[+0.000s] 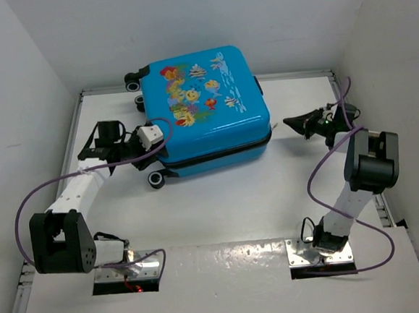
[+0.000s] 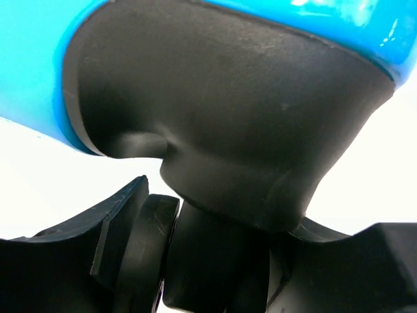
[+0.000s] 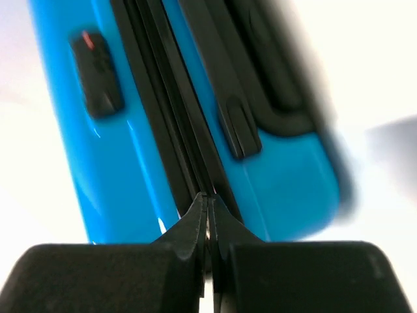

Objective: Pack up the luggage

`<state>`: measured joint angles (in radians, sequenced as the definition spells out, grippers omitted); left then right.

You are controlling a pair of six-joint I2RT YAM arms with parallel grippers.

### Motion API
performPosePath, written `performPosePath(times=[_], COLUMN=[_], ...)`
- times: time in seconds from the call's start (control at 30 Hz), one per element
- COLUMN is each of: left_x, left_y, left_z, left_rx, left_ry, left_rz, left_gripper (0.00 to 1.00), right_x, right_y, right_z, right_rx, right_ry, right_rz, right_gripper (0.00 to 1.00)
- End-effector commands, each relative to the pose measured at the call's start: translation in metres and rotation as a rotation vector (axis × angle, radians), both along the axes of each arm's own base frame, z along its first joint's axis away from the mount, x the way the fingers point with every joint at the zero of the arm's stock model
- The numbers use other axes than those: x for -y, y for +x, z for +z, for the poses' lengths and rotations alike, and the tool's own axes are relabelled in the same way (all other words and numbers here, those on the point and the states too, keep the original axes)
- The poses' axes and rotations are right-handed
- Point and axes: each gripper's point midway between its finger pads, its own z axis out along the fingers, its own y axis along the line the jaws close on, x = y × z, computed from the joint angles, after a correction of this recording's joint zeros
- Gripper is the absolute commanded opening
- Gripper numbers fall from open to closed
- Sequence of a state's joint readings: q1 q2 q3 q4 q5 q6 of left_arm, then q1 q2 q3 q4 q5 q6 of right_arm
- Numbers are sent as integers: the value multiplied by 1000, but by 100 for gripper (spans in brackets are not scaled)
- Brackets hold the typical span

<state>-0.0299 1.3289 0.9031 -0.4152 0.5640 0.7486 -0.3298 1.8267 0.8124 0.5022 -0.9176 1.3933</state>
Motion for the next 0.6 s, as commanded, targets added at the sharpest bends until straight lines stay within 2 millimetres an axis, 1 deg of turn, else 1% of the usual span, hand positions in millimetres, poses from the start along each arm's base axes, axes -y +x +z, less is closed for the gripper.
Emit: performPosePath(times=[0.0, 0.03, 0.07, 0.1, 0.13, 0.17, 0.2, 0.23, 0.27, 0.3, 0.33, 0.37, 0.4, 0.43, 0.47, 0.5, 0.53, 0.57], left_x=[-126, -127, -132, -132, -135, -135, -134, -138, -134, -130, -130, -135, -133, -134, -137, -135, -142, -144], left_y=[17, 20, 24, 26, 32, 34, 37, 40, 38, 39, 39, 39, 37, 38, 33, 31, 30, 26], left_z=[-54, -56, -56, -57, -59, -59, -59, -54, -56, -56, -56, -55, -60, -60, -64, -65, -68, -74], left_rx=[-93, -100, -95, -100, -106, -108, -108, -93, -105, -98, -98, -92, -107, -101, -112, -115, -120, -141], left_ry=[307, 308, 307, 307, 300, 300, 293, 290, 278, 269, 269, 283, 284, 295, 313, 313, 325, 324], left_rz=[458, 457, 470, 470, 474, 473, 468, 465, 452, 425, 424, 417, 399, 386, 370, 347, 346, 328], left_gripper=[0, 0, 0, 0, 0, 0, 0, 0, 0, 0, 0, 0, 0, 0, 0, 0, 0, 0], right_x=[16, 13, 11, 5, 2, 0, -12, -16, -21, -25, -22, -27, -23, -18, -14, -1, 7, 10], right_y=[49, 54, 66, 69, 71, 81, 77, 76, 80, 68, 69, 58, 58, 53, 43, 54, 42, 40], right_z=[36, 28, 33, 26, 24, 34, 26, 27, 49, 30, 34, 26, 32, 28, 20, 25, 6, 5], right_rx=[151, 133, 158, 141, 146, 186, 212, 238, 317, 287, 398, 385, 509, 555, 541, 637, 671, 635], right_ry=[-51, -49, -64, -61, -70, -89, -153, -187, -244, -319, -456, -476, -584, -667, -662, -754, -812, -790], right_rz=[-71, -62, -44, -29, -14, 8, 81, 114, 144, 212, 272, 336, 405, 479, 524, 560, 659, 663], right_gripper=[0, 0, 0, 0, 0, 0, 0, 0, 2, 5, 8, 11, 18, 21, 25, 31, 33, 33])
